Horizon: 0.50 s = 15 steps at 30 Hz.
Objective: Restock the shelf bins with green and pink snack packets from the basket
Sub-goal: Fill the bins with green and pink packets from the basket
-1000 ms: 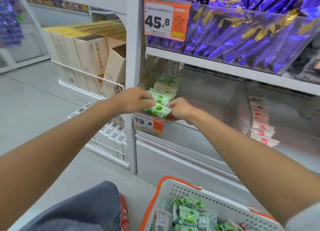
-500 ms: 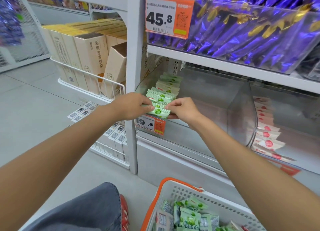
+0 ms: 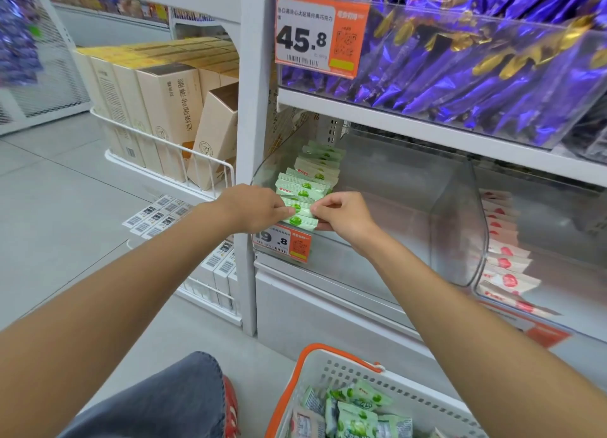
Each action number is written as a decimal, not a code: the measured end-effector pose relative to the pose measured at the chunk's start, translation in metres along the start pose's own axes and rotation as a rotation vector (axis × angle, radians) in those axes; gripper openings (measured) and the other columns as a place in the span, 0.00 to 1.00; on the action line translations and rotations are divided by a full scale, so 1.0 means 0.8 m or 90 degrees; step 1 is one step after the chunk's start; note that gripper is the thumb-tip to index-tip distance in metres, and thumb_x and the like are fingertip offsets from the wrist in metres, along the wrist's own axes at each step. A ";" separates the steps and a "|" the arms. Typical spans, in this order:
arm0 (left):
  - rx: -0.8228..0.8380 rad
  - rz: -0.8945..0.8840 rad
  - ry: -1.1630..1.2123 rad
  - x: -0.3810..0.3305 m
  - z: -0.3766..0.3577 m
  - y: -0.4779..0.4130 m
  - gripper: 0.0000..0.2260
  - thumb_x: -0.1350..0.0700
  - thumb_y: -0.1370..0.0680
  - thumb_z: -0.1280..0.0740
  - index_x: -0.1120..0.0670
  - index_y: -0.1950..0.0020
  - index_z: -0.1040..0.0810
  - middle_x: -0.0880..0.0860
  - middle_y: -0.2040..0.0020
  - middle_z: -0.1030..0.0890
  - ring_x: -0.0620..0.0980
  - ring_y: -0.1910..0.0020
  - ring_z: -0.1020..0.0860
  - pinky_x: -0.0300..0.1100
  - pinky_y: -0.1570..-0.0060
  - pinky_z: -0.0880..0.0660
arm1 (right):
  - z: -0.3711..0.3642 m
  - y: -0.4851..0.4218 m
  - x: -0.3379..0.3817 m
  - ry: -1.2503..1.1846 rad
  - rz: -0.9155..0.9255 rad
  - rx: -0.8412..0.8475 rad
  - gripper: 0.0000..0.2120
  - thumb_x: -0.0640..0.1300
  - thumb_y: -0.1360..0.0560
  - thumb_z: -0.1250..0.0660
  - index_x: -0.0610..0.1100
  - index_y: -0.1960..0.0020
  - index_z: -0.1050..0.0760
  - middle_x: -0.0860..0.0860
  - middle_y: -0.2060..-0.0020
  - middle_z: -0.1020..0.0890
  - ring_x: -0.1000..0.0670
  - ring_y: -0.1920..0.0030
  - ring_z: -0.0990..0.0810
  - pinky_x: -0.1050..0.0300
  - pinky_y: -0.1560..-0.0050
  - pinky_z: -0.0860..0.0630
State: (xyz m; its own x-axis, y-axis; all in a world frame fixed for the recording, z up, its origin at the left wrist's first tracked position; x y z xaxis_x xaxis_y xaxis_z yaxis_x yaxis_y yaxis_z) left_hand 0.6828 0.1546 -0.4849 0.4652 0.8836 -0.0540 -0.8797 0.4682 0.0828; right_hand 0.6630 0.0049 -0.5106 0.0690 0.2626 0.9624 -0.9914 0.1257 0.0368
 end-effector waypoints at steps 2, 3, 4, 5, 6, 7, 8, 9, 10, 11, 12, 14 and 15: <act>-0.030 0.015 0.014 0.000 -0.002 0.004 0.24 0.38 0.18 0.48 0.54 0.57 0.24 0.51 0.62 0.22 0.53 0.60 0.23 0.43 0.63 0.31 | 0.000 0.003 0.001 -0.004 -0.021 0.011 0.05 0.34 0.25 0.31 0.38 0.59 0.21 0.43 0.58 0.18 0.50 0.61 0.19 0.62 0.60 0.18; -0.063 0.028 0.034 0.000 -0.002 0.007 0.23 0.38 0.19 0.46 0.53 0.57 0.22 0.50 0.62 0.21 0.53 0.59 0.22 0.43 0.63 0.31 | 0.000 0.003 -0.001 -0.012 -0.044 0.017 0.03 0.36 0.25 0.30 0.37 0.57 0.21 0.42 0.56 0.18 0.50 0.62 0.19 0.62 0.61 0.18; -0.112 0.041 0.063 0.002 0.001 0.013 0.20 0.38 0.19 0.43 0.51 0.54 0.20 0.49 0.60 0.20 0.52 0.58 0.22 0.42 0.64 0.30 | 0.001 0.004 -0.003 -0.013 -0.071 0.026 0.04 0.38 0.25 0.29 0.36 0.55 0.21 0.42 0.54 0.18 0.49 0.63 0.18 0.60 0.60 0.17; -0.173 0.055 0.103 0.005 0.005 0.022 0.17 0.38 0.20 0.40 0.48 0.51 0.18 0.48 0.56 0.18 0.51 0.56 0.21 0.43 0.62 0.29 | -0.001 0.004 -0.007 -0.002 -0.101 0.044 0.10 0.42 0.26 0.28 0.36 0.51 0.22 0.42 0.52 0.18 0.48 0.62 0.17 0.57 0.58 0.17; -0.236 0.069 0.152 0.009 0.011 0.032 0.15 0.39 0.22 0.37 0.47 0.47 0.18 0.47 0.51 0.17 0.50 0.53 0.21 0.44 0.58 0.26 | -0.003 0.004 -0.011 0.020 -0.138 0.071 0.16 0.46 0.27 0.26 0.35 0.47 0.22 0.41 0.50 0.18 0.45 0.59 0.15 0.53 0.54 0.17; -0.289 0.082 0.204 0.015 0.016 0.041 0.15 0.41 0.22 0.34 0.47 0.43 0.19 0.46 0.46 0.18 0.49 0.49 0.21 0.46 0.53 0.24 | -0.008 0.005 -0.015 0.047 -0.176 0.103 0.20 0.49 0.28 0.25 0.36 0.45 0.22 0.40 0.50 0.17 0.43 0.55 0.15 0.49 0.50 0.17; -0.327 0.093 0.254 0.021 0.018 0.048 0.15 0.42 0.23 0.33 0.48 0.40 0.20 0.46 0.44 0.20 0.49 0.46 0.22 0.48 0.49 0.24 | -0.014 0.008 -0.017 0.061 -0.207 0.134 0.21 0.50 0.28 0.26 0.36 0.43 0.22 0.39 0.49 0.17 0.42 0.53 0.15 0.47 0.48 0.18; -0.355 0.100 0.287 0.025 0.019 0.054 0.15 0.44 0.22 0.33 0.49 0.39 0.21 0.47 0.43 0.20 0.49 0.45 0.22 0.49 0.47 0.24 | -0.023 0.011 -0.017 0.052 -0.227 0.151 0.20 0.48 0.27 0.26 0.36 0.41 0.23 0.39 0.49 0.17 0.43 0.52 0.15 0.47 0.49 0.18; -0.375 0.101 0.296 0.027 0.018 0.057 0.14 0.46 0.21 0.33 0.49 0.39 0.22 0.47 0.43 0.21 0.49 0.46 0.22 0.49 0.47 0.24 | -0.030 0.012 -0.015 0.029 -0.235 0.152 0.18 0.45 0.26 0.27 0.36 0.40 0.24 0.39 0.50 0.16 0.44 0.53 0.15 0.48 0.51 0.17; -0.390 0.099 0.282 0.025 0.017 0.059 0.13 0.46 0.21 0.35 0.48 0.39 0.22 0.47 0.44 0.22 0.49 0.47 0.22 0.49 0.50 0.24 | -0.036 0.011 -0.013 0.015 -0.234 0.140 0.17 0.41 0.25 0.28 0.36 0.40 0.25 0.40 0.50 0.16 0.45 0.54 0.15 0.50 0.54 0.17; -0.401 0.097 0.253 0.021 0.015 0.059 0.12 0.46 0.20 0.36 0.48 0.40 0.23 0.47 0.44 0.23 0.49 0.50 0.22 0.47 0.54 0.25 | -0.039 0.010 -0.012 0.020 -0.230 0.123 0.16 0.39 0.25 0.28 0.36 0.40 0.26 0.41 0.50 0.16 0.46 0.54 0.15 0.52 0.55 0.17; -0.439 0.088 0.187 0.009 0.016 0.060 0.10 0.47 0.20 0.36 0.48 0.42 0.22 0.47 0.45 0.24 0.48 0.53 0.23 0.43 0.61 0.30 | -0.042 0.011 -0.013 0.021 -0.238 0.116 0.15 0.39 0.26 0.28 0.38 0.41 0.25 0.42 0.50 0.16 0.46 0.54 0.16 0.52 0.53 0.17; -0.469 0.076 0.165 0.001 0.020 0.061 0.09 0.49 0.20 0.36 0.50 0.44 0.21 0.47 0.47 0.23 0.49 0.54 0.23 0.42 0.63 0.32 | -0.041 0.011 -0.015 0.008 -0.253 0.127 0.14 0.41 0.26 0.27 0.39 0.43 0.24 0.43 0.51 0.16 0.46 0.53 0.16 0.51 0.51 0.18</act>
State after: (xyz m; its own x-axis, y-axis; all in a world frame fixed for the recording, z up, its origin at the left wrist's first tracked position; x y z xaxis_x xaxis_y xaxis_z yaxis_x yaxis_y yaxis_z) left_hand 0.6422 0.1785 -0.4651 0.4061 0.8546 -0.3236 -0.8027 0.1644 -0.5733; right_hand 0.6568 0.0343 -0.5306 0.4487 0.2429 0.8601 -0.8898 0.0318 0.4552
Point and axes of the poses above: each hand's wrist, its own y-axis away from the middle knuckle, its own z-axis out of the back of the hand, x = y × z, the point moved 9 cm from there along -y, towards the middle knuckle
